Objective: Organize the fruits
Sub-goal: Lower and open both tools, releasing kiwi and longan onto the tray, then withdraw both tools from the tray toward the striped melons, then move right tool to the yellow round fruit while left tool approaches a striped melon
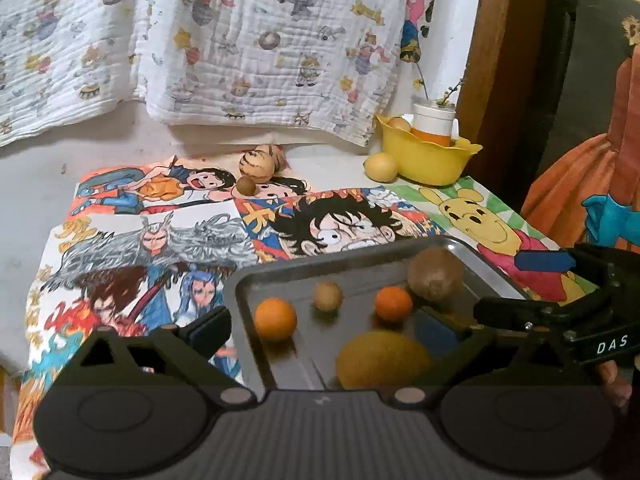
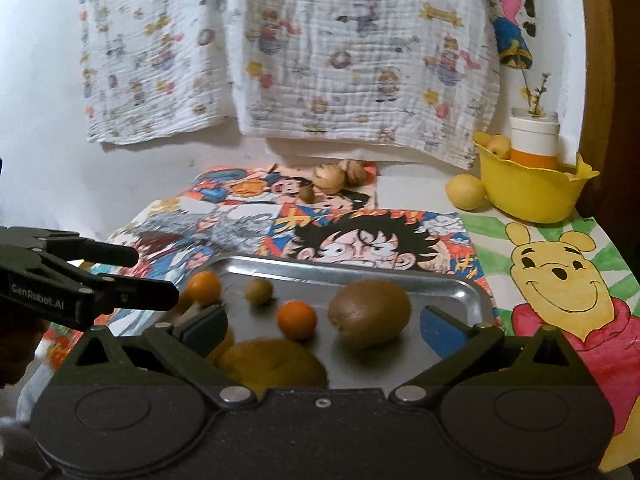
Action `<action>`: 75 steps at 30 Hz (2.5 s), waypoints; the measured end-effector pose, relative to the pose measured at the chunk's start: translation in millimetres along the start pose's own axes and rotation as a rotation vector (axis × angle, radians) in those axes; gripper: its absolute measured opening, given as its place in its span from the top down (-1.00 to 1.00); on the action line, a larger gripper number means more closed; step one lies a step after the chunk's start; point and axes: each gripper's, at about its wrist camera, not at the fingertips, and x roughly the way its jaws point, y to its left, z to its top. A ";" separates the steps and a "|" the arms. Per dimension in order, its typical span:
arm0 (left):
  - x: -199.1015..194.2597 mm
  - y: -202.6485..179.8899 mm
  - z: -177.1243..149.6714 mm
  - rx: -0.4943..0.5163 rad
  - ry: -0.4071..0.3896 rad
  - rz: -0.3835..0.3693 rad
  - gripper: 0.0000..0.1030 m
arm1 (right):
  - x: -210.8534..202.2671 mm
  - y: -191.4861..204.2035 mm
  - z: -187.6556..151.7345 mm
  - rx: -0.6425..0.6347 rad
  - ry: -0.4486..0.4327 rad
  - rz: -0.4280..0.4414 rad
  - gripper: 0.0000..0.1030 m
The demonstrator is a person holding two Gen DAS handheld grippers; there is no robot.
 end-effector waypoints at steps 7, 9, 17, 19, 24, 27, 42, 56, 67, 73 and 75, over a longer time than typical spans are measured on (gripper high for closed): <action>-16.9 4.3 -23.2 0.030 0.012 -0.022 -0.99 | -12.5 12.3 -16.9 -0.065 0.057 0.038 -0.99; -20.6 4.8 -27.1 0.042 0.014 -0.021 -0.99 | -14.6 14.2 -22.2 -0.079 0.075 0.037 -0.99; -23.4 -0.1 -38.8 0.149 0.069 0.016 -0.99 | -17.1 10.1 -30.9 -0.094 0.132 -0.010 -0.99; -23.3 0.7 -40.2 0.164 0.083 0.025 -0.99 | -16.9 8.7 -32.2 -0.096 0.139 -0.030 -0.99; -23.1 7.7 -39.9 0.164 0.109 0.048 -0.99 | -16.7 1.8 -34.4 -0.083 0.146 -0.046 -0.99; -22.5 13.9 -36.9 0.159 0.120 0.059 -0.99 | -16.4 -2.8 -33.7 -0.085 0.145 -0.059 -0.99; 1.1 42.5 1.0 0.131 0.134 0.124 -0.99 | -0.3 -33.4 -19.6 -0.093 0.140 -0.056 -0.99; 63.8 70.0 55.4 0.059 0.069 0.159 -0.99 | 39.9 -70.4 36.6 -0.101 0.047 -0.034 -0.99; 122.5 75.3 102.9 0.088 0.039 0.104 -0.99 | 91.2 -82.3 95.6 -0.142 0.024 -0.095 -0.99; 148.0 71.2 114.6 0.106 0.036 0.084 -0.99 | 120.0 -103.1 119.4 0.034 0.054 -0.062 -0.99; 157.4 70.7 117.1 0.095 0.042 0.082 -0.99 | 130.8 -107.4 124.1 0.101 0.068 -0.058 -0.99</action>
